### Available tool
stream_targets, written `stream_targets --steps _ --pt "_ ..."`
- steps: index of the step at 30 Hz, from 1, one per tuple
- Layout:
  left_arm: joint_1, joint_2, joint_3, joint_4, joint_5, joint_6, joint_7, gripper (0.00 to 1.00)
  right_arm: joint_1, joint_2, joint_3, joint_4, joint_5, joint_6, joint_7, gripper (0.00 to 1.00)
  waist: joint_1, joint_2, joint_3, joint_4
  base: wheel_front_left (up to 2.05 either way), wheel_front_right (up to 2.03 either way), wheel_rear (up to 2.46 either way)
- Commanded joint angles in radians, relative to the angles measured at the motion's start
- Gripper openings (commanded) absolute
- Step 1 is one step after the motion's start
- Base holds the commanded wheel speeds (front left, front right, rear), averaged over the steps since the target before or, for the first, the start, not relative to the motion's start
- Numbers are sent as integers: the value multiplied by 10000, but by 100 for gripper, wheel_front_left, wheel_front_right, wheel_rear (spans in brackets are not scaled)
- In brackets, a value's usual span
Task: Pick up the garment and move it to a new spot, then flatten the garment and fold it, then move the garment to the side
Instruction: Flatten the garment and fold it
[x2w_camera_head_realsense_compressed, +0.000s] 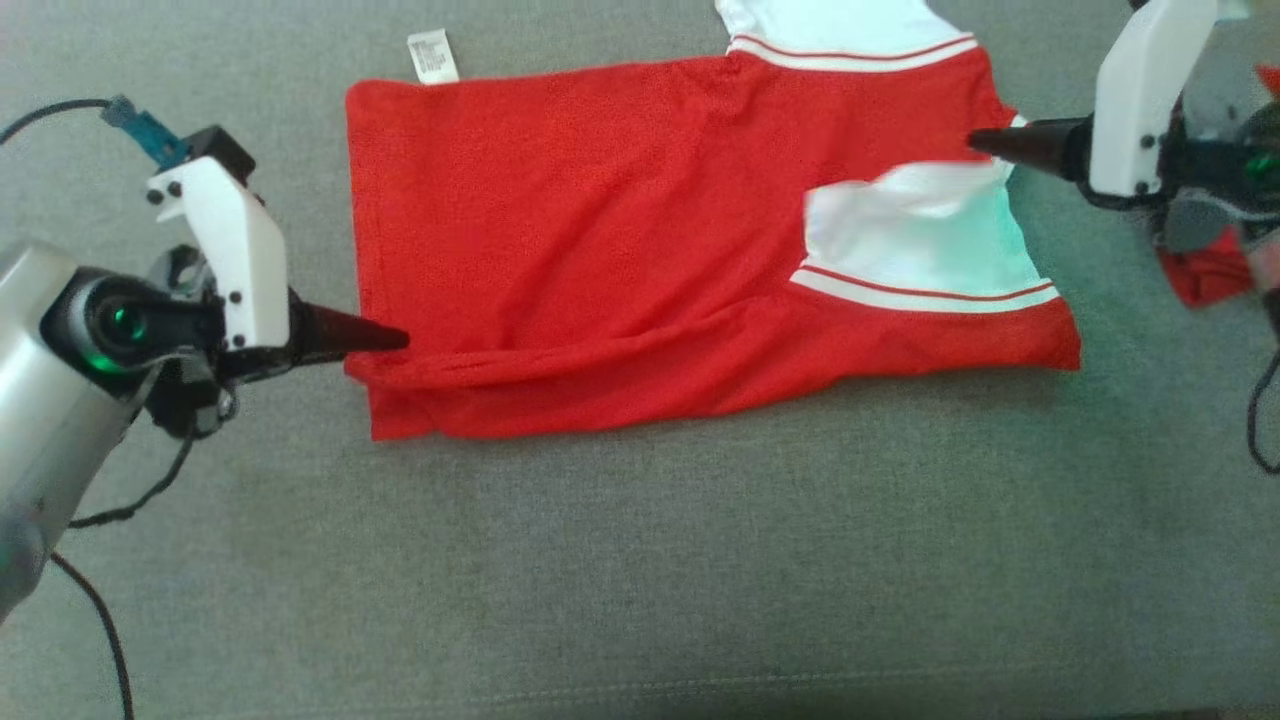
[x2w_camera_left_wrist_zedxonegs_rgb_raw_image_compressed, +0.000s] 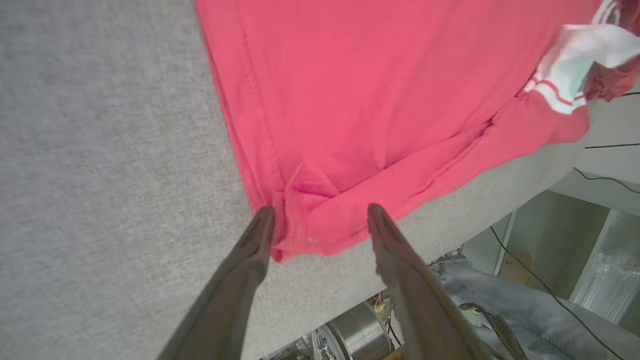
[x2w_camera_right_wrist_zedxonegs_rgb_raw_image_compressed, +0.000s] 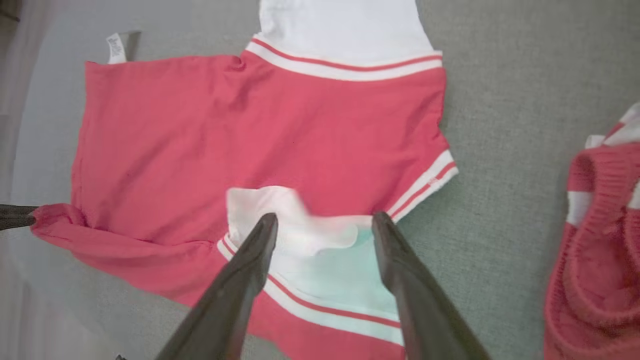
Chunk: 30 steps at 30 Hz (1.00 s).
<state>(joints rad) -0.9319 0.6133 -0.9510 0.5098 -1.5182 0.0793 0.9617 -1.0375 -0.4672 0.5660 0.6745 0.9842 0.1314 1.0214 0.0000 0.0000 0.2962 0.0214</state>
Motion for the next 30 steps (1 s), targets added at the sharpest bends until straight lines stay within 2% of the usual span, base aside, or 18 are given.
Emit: stream_targets --steps 1,5,7,8,12,13,14,17,21,25,30 --pt "-539 451 718 -44 31 -183 -321 100 315 -11 -117 -539 -156 -7 -540 100 0 0 -303 16 0 0 0" --pt "-416 494 1081 13 178 -626 -1413 100 830 -180 -136 -1215 -409 -7 -2150 100 0 0 -764 33 0 0 0" --pt "-322 486 1375 2 373 -816 -2439 100 1130 -281 -176 -1616 -557 -7 -3302 100 0 0 -981 49 0 0 0" --pt "-322 486 1375 2 373 -816 -2439 100 1130 -281 -176 -1616 -557 -7 -3302 100 0 0 -981 49 0 0 0" --pt "116 350 1963 -142 887 -1135 -4943 100 1882 -409 -390 -2146 -1276 -7 -6213 100 0 0 -1427 78 0 0 0" --pt "487 373 2151 -345 1324 -1191 -6283 100 2352 -322 -613 -2198 -1614 -7 -7431 100 0 0 -1636 57 0 0 0" --pt "710 383 2225 -516 1565 -1214 -6968 100 2607 -280 -745 -2178 -1823 -7 -7967 100 0 0 -1735 62 0 0 0" --pt "1367 627 2198 -1059 2962 -690 -9226 100 3427 0 -1377 -2013 -2441 -7 -9287 100 0 0 -1939 73 0 0 0" --pt "2620 657 2097 -1947 4165 486 -11403 100 4706 532 -2239 -1879 -3195 -7 -10211 100 0 0 -2027 105 0 0 0" --pt "3940 451 1671 -2573 4623 1415 -11834 100 5802 1135 -2917 -1870 -3835 -7 -10035 100 0 0 -1883 64 0 0 0" --pt "4836 57 1156 -2862 4684 2138 -11641 100 6385 1557 -3544 -1796 -4545 -7 -9130 100 0 0 -1629 26 0 0 0"
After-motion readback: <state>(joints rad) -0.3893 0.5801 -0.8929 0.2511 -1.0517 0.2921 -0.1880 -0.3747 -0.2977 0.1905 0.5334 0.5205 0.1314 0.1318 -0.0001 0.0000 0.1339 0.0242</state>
